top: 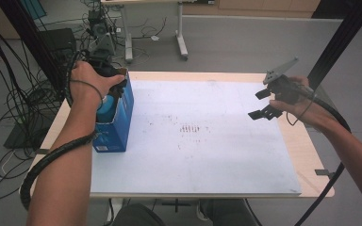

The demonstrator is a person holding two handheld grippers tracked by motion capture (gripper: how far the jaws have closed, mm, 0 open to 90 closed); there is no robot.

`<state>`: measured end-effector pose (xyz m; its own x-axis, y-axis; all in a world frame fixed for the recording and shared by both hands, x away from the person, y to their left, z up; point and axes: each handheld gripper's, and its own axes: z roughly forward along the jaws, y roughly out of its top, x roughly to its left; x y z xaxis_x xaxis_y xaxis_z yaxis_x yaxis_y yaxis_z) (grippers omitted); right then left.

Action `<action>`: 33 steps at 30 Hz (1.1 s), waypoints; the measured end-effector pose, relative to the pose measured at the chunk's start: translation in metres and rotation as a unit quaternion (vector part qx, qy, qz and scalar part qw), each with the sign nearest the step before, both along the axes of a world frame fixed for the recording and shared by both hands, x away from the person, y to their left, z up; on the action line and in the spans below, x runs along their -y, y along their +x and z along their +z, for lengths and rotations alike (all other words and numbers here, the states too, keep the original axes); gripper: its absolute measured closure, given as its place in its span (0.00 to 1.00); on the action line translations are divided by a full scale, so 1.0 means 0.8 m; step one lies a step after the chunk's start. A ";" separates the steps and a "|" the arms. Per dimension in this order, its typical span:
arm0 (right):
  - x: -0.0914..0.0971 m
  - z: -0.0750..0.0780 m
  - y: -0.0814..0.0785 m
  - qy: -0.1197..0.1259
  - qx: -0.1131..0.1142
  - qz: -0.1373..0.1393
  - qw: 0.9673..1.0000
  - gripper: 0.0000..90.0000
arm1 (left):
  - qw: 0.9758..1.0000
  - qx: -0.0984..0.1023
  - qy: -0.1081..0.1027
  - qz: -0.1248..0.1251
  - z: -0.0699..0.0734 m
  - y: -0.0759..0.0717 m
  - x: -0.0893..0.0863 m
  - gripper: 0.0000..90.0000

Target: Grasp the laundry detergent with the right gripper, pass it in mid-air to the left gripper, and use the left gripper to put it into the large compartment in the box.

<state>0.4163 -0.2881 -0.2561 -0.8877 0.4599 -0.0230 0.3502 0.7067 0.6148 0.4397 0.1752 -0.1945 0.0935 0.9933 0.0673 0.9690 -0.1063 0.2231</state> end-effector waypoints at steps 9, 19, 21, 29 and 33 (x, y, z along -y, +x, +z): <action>-0.006 -0.001 0.010 -0.013 -0.008 -0.010 1.000 0.11 | 0.998 0.007 -0.019 -0.057 0.009 -0.004 0.051 0.18; -0.016 0.001 0.026 -0.033 -0.015 -0.011 0.999 0.11 | 0.994 0.001 -0.034 -0.102 0.002 -0.012 0.094 0.15; -0.017 0.002 0.029 -0.037 -0.015 -0.011 0.999 0.11 | 0.994 0.002 -0.041 -0.106 0.001 -0.014 0.099 0.15; -0.019 0.003 0.041 -0.045 -0.019 -0.012 0.999 0.11 | 0.991 0.002 -0.054 -0.124 -0.005 -0.022 0.116 0.14; -0.019 0.005 0.046 -0.045 -0.018 -0.013 0.999 0.11 | 0.990 0.000 -0.055 -0.126 -0.008 -0.021 0.120 0.14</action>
<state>0.4527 -0.2728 -0.2518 -0.8766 0.4801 -0.0334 0.3897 0.7488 0.5362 0.4225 0.0791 -0.2008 0.3398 0.9396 -0.0402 0.9148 -0.3202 0.2462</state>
